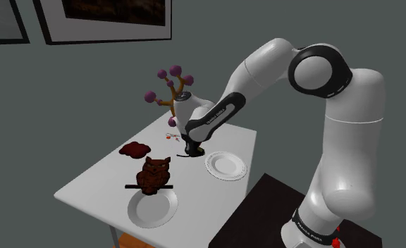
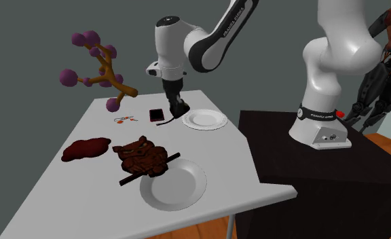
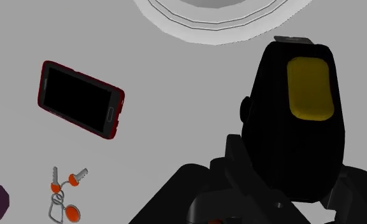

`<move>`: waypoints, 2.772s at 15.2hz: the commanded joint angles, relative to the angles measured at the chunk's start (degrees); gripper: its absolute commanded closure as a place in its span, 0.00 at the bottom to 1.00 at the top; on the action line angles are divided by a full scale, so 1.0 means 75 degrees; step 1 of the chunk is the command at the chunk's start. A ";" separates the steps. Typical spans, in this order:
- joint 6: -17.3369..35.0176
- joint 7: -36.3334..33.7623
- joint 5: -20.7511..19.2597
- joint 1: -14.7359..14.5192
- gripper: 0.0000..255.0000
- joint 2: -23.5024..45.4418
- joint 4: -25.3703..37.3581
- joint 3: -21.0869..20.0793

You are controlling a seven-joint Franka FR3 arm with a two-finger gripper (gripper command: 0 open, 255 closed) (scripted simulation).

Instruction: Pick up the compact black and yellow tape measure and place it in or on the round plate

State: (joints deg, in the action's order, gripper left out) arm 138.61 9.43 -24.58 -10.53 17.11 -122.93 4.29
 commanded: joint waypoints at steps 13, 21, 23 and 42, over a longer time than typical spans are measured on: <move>0.1463 0.1296 -0.1021 0.1271 1.00 -0.2188 -0.3082 0.1175; 0.2258 0.1334 -0.1659 0.1680 1.00 -0.2004 -0.3546 0.1583; 0.2473 0.1161 -0.1814 0.1689 1.00 -0.1762 -0.3527 0.1609; 0.3420 0.0235 -0.2636 0.1604 0.00 -0.0576 -0.3310 0.1853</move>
State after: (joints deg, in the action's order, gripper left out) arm 164.25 11.21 -44.34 1.52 12.77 -147.76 18.19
